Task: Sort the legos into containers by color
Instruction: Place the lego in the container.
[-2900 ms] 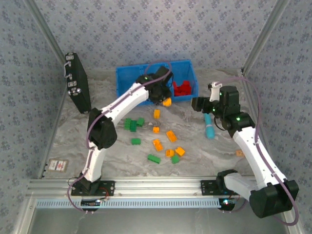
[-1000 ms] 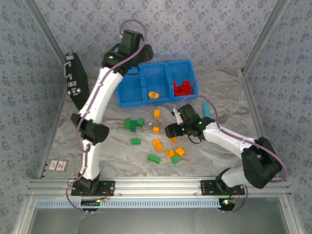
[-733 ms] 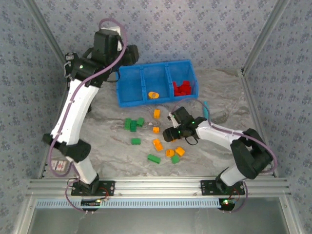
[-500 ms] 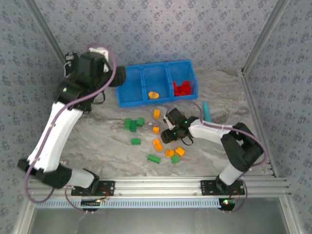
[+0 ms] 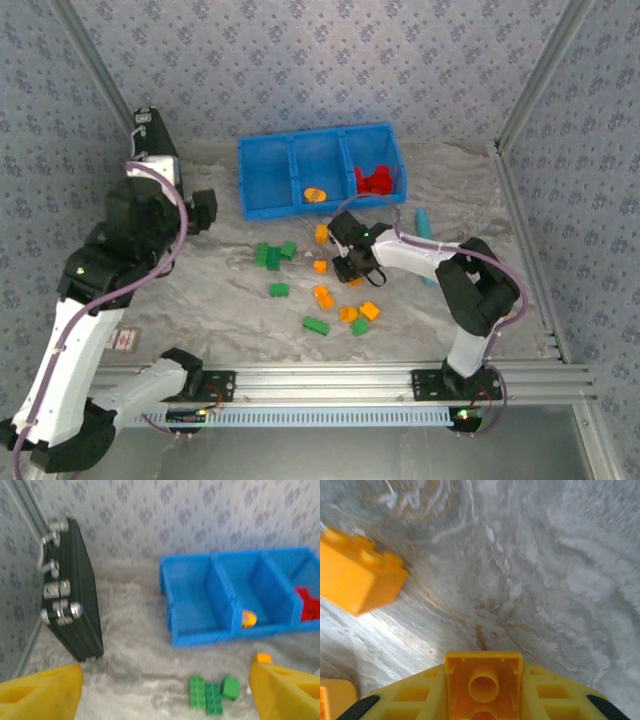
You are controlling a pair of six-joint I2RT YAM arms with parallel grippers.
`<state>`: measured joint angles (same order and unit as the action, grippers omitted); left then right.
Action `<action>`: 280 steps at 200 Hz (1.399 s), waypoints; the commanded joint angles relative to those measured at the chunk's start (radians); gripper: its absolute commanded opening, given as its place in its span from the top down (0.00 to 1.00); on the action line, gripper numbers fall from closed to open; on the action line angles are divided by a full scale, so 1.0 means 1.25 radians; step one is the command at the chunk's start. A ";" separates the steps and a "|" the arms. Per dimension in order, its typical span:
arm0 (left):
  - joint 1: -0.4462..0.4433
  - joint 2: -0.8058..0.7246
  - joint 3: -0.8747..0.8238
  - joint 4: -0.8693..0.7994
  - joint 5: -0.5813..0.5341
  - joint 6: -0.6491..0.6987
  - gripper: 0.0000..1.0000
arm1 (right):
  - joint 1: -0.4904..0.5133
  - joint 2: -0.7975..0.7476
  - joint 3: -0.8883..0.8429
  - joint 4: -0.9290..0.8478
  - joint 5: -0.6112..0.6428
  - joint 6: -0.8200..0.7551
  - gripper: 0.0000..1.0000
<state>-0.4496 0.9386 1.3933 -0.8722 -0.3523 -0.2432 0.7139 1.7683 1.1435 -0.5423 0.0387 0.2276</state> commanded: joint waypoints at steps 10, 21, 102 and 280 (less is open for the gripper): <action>0.010 -0.035 -0.113 -0.009 0.038 0.003 0.14 | -0.029 0.014 0.184 -0.115 0.028 -0.046 0.72; 0.011 -0.052 -0.145 -0.005 0.044 0.001 0.15 | -0.046 0.031 0.255 -0.131 0.028 -0.064 0.72; 0.020 -0.122 -0.334 0.021 0.114 -0.075 0.16 | -0.092 0.348 0.762 -0.198 0.073 -0.144 0.72; -0.015 0.267 -0.387 0.299 0.194 -0.177 0.21 | -0.149 0.546 0.983 -0.149 -0.018 -0.152 0.51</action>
<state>-0.4442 1.1854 0.8124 -0.5926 -0.1158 -0.5194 0.5316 2.4565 2.3421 -0.7334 0.0551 0.0589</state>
